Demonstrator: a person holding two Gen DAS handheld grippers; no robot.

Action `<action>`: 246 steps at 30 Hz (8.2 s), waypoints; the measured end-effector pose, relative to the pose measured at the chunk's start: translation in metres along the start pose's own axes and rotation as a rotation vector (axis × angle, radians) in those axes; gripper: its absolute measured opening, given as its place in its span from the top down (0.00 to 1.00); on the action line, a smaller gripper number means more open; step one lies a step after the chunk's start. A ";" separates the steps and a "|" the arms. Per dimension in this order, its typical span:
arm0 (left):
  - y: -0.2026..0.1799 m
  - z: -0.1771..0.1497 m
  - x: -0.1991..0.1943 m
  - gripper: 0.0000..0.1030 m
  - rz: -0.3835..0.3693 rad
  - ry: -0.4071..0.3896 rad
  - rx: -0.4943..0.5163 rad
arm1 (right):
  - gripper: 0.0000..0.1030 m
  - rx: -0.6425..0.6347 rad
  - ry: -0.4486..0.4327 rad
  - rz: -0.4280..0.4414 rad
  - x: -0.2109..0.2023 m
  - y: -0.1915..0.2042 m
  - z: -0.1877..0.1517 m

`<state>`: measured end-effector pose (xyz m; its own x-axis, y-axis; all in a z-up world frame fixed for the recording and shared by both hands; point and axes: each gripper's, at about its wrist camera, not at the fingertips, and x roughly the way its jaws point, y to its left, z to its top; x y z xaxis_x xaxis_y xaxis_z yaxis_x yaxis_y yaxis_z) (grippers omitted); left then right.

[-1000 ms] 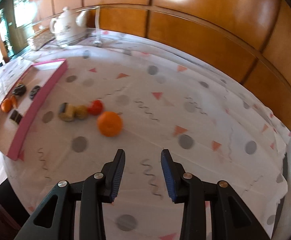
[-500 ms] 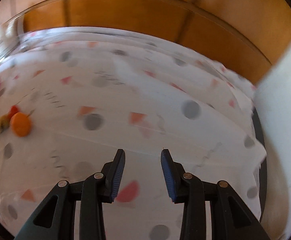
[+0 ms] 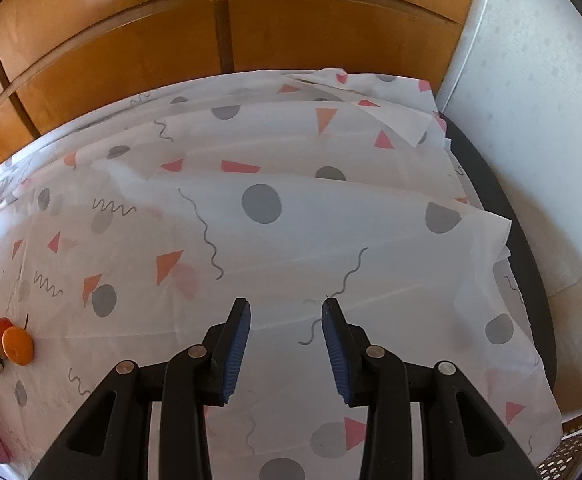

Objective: Organize fruits
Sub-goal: 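Reach the left gripper to the dark block and grasp it, then carry the dark block into the tray and open the left gripper, then move the right gripper to the red tomato and close on it, then lift the red tomato with the right gripper and release it in the tray, then withdraw the right gripper from the tray while the left gripper moves toward the yellow-green fruit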

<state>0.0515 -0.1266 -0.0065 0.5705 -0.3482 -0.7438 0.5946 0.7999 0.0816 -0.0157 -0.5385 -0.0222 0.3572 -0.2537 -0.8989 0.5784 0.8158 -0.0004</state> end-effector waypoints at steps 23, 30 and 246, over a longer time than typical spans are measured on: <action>-0.016 0.015 0.075 0.46 -0.109 0.151 0.113 | 0.64 0.270 -0.051 0.012 -0.010 -0.059 0.008; -0.019 0.017 0.083 0.55 -0.125 0.172 0.117 | 0.64 0.264 -0.040 0.019 -0.007 -0.056 0.007; 0.037 -0.055 -0.085 0.16 0.310 -0.153 -0.101 | 0.67 -0.508 -0.219 0.284 -0.084 0.134 -0.045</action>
<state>-0.0062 -0.0409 0.0230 0.7979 -0.1442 -0.5853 0.3252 0.9205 0.2166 -0.0010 -0.3840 0.0336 0.6192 -0.0473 -0.7838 0.0364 0.9988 -0.0315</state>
